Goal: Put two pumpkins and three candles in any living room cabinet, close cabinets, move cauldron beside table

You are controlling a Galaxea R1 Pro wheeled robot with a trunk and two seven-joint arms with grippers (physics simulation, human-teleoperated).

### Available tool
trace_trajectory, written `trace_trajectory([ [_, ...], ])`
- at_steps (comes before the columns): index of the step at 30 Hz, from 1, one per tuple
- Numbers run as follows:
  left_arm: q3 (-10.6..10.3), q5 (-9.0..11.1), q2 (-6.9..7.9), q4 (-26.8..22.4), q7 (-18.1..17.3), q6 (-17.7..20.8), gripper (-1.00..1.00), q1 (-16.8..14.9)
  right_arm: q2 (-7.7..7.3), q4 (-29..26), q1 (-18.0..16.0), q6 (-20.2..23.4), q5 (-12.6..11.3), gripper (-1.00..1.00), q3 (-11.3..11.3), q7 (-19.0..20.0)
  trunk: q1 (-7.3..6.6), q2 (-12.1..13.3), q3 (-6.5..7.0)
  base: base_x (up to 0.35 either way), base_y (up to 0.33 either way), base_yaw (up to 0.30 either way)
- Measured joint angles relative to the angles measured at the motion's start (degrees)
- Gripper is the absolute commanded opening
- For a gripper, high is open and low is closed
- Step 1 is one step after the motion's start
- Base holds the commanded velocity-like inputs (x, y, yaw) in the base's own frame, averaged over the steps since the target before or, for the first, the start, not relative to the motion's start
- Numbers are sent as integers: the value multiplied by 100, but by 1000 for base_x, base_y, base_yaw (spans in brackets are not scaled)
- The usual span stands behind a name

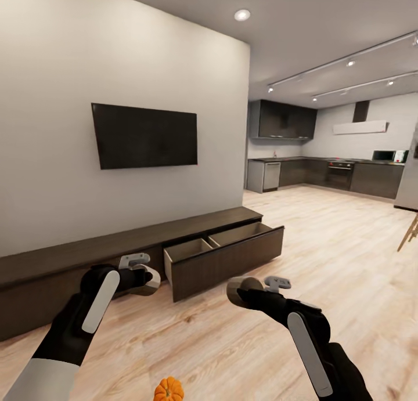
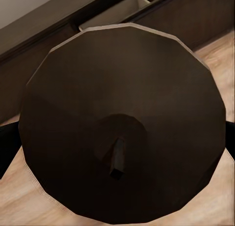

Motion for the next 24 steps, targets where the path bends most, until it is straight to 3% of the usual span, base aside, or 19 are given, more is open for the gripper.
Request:
trace_trajectory([
  [19,7,8,0,0,2,0,-100,0,0,14,0,2,-4,-100,-25,19,0,0,111,0,0,-246],
  [24,10,13,0,-2,0,1,-100,0,20,17,-1,23,-20,-100,-265,147,0,0,119,0,0,-184],
])
